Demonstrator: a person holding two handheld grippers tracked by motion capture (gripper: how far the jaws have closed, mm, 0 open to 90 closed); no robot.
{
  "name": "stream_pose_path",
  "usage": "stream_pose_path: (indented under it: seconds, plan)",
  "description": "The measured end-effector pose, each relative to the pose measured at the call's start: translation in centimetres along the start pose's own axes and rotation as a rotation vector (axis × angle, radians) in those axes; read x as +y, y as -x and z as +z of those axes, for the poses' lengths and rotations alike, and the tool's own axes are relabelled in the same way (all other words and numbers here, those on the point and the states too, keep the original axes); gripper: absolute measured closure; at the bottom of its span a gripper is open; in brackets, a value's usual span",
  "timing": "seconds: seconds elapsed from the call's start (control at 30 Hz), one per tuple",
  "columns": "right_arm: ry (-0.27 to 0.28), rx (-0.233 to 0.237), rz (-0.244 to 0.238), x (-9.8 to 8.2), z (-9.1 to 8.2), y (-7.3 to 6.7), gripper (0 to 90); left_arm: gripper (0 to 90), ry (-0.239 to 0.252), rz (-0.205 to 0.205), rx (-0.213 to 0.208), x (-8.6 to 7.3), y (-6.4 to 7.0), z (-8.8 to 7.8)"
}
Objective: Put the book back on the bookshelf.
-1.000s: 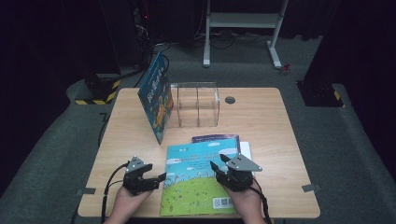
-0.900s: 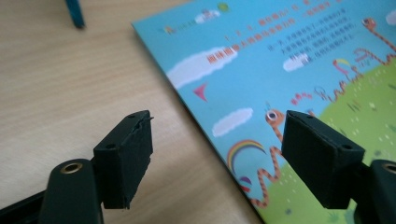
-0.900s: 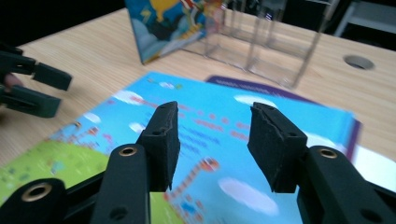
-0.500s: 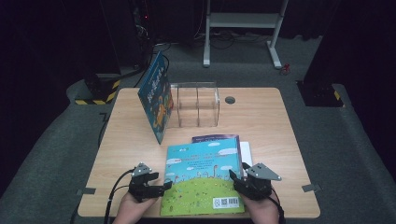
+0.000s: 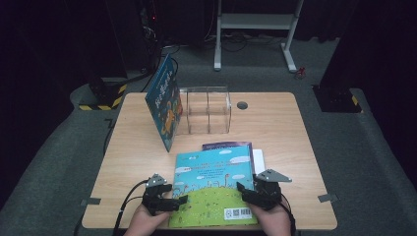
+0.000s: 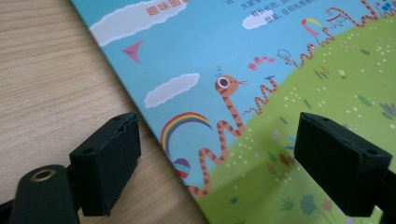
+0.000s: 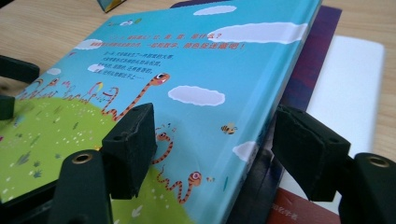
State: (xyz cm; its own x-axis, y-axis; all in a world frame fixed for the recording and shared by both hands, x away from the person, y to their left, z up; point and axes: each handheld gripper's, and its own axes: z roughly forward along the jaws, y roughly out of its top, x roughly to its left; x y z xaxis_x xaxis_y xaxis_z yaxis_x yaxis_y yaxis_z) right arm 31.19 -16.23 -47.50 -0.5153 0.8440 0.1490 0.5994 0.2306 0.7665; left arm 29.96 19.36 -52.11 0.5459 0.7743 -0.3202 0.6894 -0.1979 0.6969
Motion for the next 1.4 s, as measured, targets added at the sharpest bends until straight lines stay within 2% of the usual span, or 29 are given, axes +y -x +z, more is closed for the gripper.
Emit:
stream_pose_path:
  seconds: [0.1,0.2,0.23,0.3,0.4,0.6,0.9,1.07,1.4]
  plan:
    - [-0.013,0.014,0.014,-0.02,0.23,0.0,25.4,13.4,-0.001,0.023,0.01,-0.06,0.27,0.16]
    - [-0.023,0.02,0.022,0.0,0.33,-0.02,24.0,11.5,0.003,0.02,0.01,-0.09,0.43,0.26]
    - [-0.027,0.029,0.03,-0.02,0.39,-0.01,23.8,11.1,0.003,0.032,0.014,-0.07,0.37,0.26]
    - [-0.038,0.049,0.034,-0.06,0.58,-0.07,21.9,10.1,0.007,0.021,0.011,-0.13,0.53,0.34]
    - [-0.039,0.042,0.017,-0.04,0.72,-0.22,20.5,7.8,0.009,0.025,0.013,-0.15,0.66,0.46]
    - [-0.041,0.042,0.021,-0.06,0.71,-0.28,20.5,7.0,0.01,0.036,0.011,-0.2,0.62,0.48]
    - [-0.047,0.026,0.028,0.0,0.62,-0.56,21.6,6.5,0.01,0.046,0.011,-0.19,0.58,0.51]
    - [-0.041,0.028,0.036,0.02,0.36,-0.33,26.8,6.3,0.01,0.049,0.011,-0.19,0.57,0.52]
    - [-0.046,0.04,0.031,0.06,0.29,-0.73,31.9,0.8,0.01,0.032,0.036,-0.17,0.47,0.56]
